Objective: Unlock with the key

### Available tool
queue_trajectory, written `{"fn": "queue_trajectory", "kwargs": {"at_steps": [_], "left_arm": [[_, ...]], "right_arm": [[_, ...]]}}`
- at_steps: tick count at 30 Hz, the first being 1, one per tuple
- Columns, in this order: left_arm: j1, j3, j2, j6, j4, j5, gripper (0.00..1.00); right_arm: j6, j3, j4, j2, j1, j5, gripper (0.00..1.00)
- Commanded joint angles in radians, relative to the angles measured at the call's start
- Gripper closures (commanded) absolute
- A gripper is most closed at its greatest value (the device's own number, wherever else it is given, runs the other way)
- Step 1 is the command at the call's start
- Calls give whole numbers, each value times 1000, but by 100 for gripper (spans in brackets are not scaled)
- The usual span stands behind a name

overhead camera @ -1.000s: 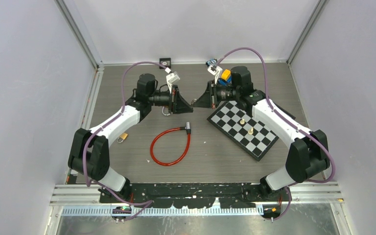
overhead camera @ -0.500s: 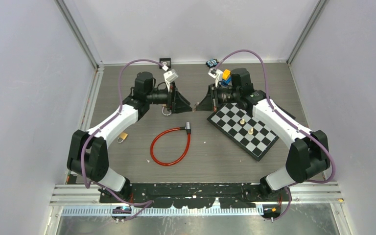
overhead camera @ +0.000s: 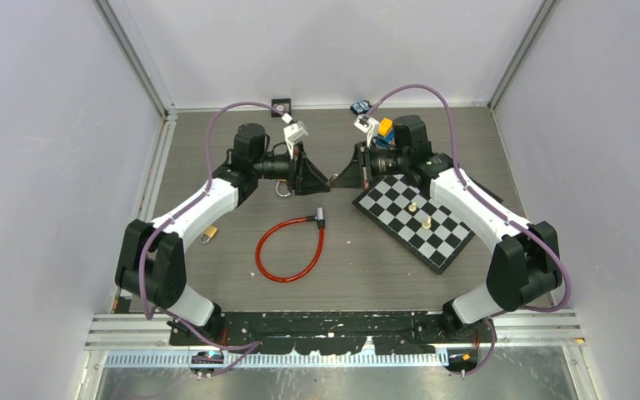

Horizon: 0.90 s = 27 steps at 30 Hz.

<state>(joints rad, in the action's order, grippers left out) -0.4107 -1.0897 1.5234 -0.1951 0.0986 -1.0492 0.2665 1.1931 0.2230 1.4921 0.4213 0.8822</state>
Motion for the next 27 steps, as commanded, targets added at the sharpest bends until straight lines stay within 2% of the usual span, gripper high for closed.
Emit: {"fn": "queue_trajectory", "kwargs": {"at_steps": [1, 8, 18, 27], "left_arm": [[-6, -32, 13, 28, 12, -18, 61], [-13, -36, 16, 25, 10, -21, 72], [-16, -33, 17, 23, 11, -26, 100], [-16, -33, 2, 37, -11, -7, 100]], "right_arm": [[20, 1, -66, -33, 2, 39, 99], [24, -1, -72, -30, 2, 36, 99], [15, -6, -71, -29, 1, 23, 99], [-56, 1, -11, -32, 1, 11, 99]]}}
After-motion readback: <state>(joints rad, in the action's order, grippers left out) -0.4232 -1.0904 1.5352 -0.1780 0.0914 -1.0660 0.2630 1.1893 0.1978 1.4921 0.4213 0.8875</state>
